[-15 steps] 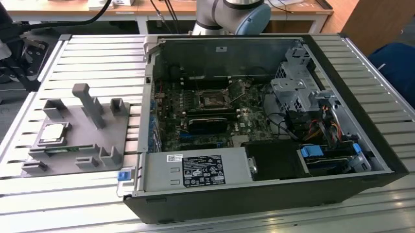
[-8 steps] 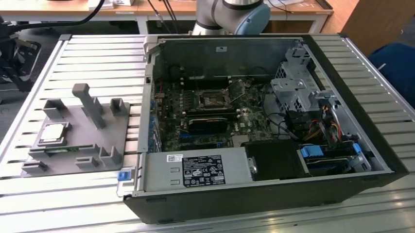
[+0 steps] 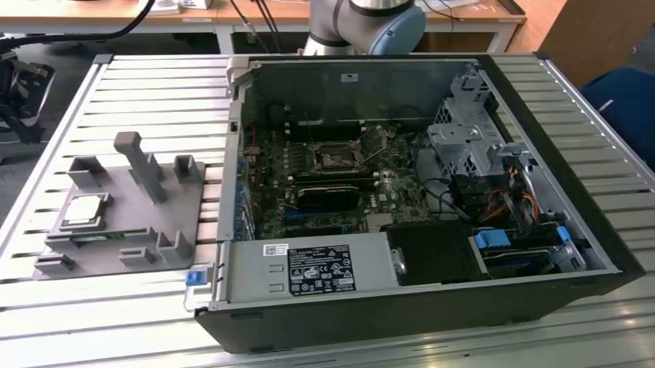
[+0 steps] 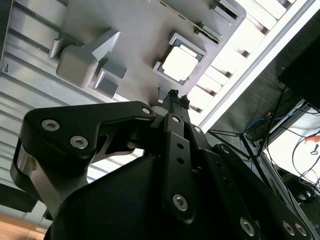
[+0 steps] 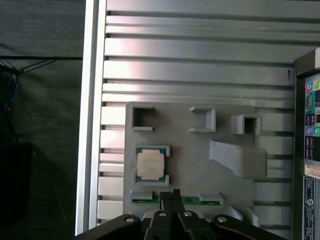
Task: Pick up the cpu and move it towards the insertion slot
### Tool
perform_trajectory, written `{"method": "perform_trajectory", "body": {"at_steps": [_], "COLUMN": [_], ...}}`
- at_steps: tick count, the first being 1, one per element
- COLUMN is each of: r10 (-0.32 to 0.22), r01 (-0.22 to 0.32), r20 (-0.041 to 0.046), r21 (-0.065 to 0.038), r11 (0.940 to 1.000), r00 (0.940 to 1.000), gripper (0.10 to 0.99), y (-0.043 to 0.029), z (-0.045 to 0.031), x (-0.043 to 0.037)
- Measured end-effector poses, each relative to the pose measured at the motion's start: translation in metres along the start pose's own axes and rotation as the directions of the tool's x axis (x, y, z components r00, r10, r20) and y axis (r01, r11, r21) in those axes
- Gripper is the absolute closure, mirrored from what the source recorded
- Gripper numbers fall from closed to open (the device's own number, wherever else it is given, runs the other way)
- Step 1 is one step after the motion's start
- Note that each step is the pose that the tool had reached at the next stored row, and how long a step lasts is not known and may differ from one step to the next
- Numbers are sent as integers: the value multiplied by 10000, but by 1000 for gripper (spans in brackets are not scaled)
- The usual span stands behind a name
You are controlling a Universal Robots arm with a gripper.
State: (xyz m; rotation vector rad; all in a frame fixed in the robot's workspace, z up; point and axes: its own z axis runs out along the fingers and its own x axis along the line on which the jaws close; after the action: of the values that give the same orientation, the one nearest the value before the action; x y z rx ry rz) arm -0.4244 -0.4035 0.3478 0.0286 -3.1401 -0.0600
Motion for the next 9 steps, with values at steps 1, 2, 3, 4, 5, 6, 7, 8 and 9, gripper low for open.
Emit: {"method": "perform_trajectory", "body": {"at_steps": [1,2,3,4,5,6,7,8,9], "r10": [0,0,-1,-1,0,0,0,0,0], "r01": [0,0,1,1,0,0,0,0,0], "r20": [0,0,0,1,3,0,-2,-2,0], "r21": [0,0,0,-1,-1,1,2,4,5], "r11": [10000,10000,10000,10000,10000,10000,10000,10000,10000], "r00": [10000,10000,10000,10000,10000,10000,10000,10000,10000], "gripper": [980,980,980,980,980,980,980,973,922], "y": [6,11,17,23,30,40,50,61,72], "z": [3,7,12,17,24,29,35,42,50], "x": [21,37,51,63,71,79,86,94,102]}}
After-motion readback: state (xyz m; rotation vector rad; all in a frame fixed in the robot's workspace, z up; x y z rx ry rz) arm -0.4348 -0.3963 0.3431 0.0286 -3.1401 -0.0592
